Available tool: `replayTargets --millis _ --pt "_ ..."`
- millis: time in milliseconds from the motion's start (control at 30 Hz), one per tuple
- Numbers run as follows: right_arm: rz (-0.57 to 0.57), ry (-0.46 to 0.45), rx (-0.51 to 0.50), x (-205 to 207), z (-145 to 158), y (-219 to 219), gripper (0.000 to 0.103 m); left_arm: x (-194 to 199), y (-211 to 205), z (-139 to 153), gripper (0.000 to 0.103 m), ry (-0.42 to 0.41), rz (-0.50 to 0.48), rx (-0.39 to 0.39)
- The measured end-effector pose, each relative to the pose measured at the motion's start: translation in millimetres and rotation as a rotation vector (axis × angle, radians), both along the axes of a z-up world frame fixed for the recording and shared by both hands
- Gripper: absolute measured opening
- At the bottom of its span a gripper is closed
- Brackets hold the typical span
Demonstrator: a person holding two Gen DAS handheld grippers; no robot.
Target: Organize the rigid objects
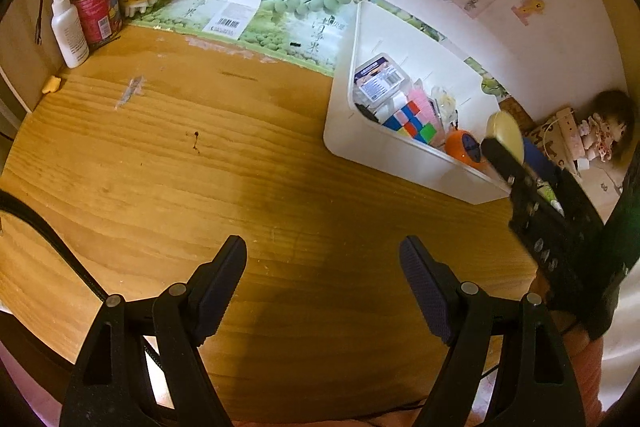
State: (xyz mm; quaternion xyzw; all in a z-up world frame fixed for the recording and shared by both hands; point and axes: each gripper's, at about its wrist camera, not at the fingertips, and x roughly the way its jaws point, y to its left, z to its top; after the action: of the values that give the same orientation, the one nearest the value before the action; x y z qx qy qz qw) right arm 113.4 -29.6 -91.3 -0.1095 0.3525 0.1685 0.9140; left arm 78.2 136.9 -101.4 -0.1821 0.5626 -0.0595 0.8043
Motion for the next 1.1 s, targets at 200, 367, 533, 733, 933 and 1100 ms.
replayTargets --millis 200,367,533,733,933,1100 --pt "-0.051 -0.016 0.001 22 5 -13 0.055 8 -10 6 0.082 -0.009 -0.026 0.004" --pt "-0.094 -0.016 -0.001 38 5 -23 0.055 14 -20 5 0.082 -0.008 -0.046 0.028" --pt "-0.127 -0.016 0.013 51 1 -36 0.056 22 -31 3 0.082 -0.022 -0.027 0.032" --pt "-0.154 -0.002 0.042 59 2 -59 0.071 25 -53 20 0.082 -0.058 -0.018 0.075" --pt "-0.196 0.071 0.063 53 12 -83 0.08 14 -75 46 0.082 -0.098 -0.002 0.126" --pt "-0.244 0.201 0.109 30 18 -106 0.082 5 -88 57 0.082 -0.096 0.009 0.157"
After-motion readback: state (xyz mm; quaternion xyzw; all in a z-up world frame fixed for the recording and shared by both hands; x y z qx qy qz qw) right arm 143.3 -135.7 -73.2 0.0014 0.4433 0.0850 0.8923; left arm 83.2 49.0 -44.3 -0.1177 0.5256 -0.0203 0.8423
